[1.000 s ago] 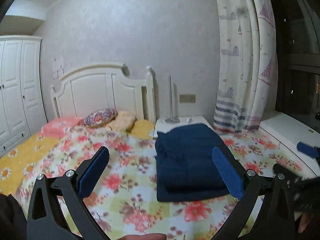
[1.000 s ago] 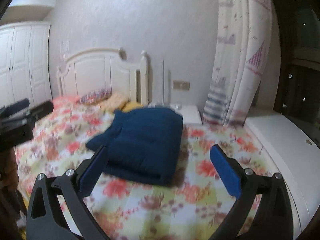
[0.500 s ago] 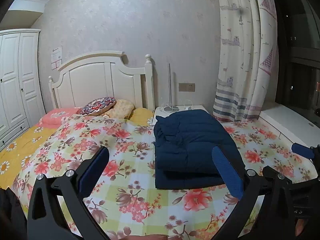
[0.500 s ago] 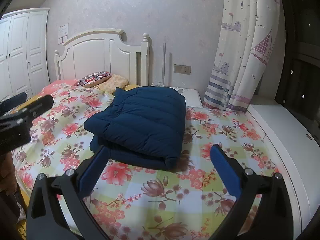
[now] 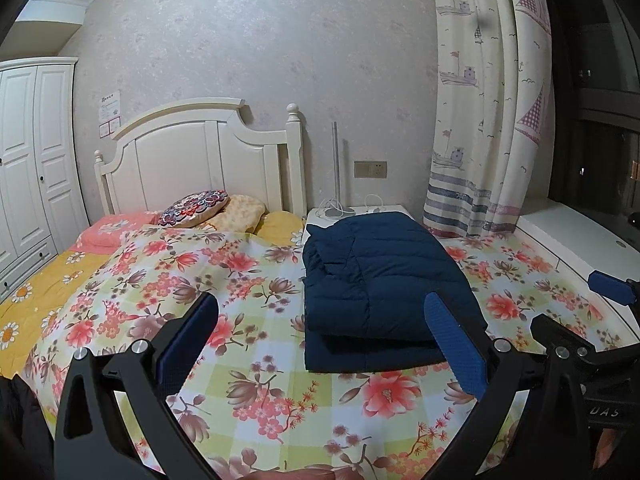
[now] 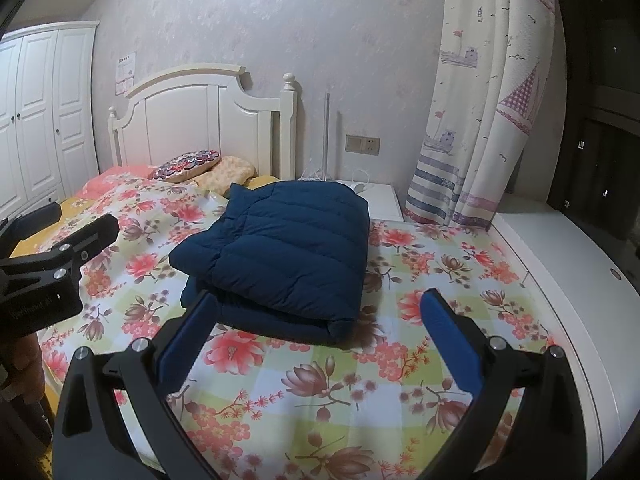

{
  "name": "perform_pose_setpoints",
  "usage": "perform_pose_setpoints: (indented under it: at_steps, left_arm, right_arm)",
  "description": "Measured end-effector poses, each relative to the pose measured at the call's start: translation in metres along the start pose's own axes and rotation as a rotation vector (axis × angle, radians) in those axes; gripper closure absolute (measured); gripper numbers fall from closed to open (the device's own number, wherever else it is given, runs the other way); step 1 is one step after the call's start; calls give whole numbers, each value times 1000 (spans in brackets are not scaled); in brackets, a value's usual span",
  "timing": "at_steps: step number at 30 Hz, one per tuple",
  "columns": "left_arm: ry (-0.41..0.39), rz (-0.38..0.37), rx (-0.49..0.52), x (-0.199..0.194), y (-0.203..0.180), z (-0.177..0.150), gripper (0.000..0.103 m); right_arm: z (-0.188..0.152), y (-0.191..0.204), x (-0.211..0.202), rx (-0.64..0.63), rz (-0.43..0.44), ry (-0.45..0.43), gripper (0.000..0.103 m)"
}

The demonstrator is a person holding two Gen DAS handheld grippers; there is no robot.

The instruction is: Fold large clothes

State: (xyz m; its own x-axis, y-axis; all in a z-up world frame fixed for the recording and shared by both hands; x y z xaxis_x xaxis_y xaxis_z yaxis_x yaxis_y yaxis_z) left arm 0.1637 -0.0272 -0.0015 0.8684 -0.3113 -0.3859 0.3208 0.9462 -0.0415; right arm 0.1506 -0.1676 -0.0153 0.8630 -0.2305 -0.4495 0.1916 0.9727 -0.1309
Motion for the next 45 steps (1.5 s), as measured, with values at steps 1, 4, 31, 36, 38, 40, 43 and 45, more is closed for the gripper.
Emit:
perform_pose_setpoints:
  at_steps: [1,4,31,36,38,40,43,45]
  left_arm:
    - [0,3,0,0,0,0,4]
    - [0,1,2,0,0,0,4]
    - [1,4,4,-1,1,-2,4]
    - [2,4,4,-1,1,-5,4]
    - [1,6,3,-2,1,-5,4]
    - [1,3,4,-1,1,-3,4]
    - [-1,3,4,-2,2,-4,4]
    - [-1,3,4,-2,2,-4,4]
  right_arm:
    - [0,0,0,0,0,0,3]
    - [0,0,0,1,1,-1,3]
    - [10,3,-18,3,-1,-48,3]
    - [12,2,-22,3,-3,-59,3]
    - [13,2,-23,2,-2,-61,3]
    - [14,2,-24,2,-3,-64,3]
    - [15,2,-26,2,-4,-69,3]
    - [15,1,-26,1,-4,-69,3]
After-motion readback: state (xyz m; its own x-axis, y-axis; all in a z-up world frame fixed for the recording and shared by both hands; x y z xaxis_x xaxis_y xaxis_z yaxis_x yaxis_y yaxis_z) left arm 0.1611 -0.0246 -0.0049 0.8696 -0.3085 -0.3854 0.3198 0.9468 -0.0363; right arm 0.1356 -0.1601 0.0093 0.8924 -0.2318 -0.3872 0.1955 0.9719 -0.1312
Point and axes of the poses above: each gripper's, at about its wrist camera, not at the fingertips, and x roughly the way its jaws point, y to its left, z to its top, the point moved 5 cm from there along x, roughly the way its jaws point, and after that the axes turned 14 degrees about -z, right-handed, at the moved point
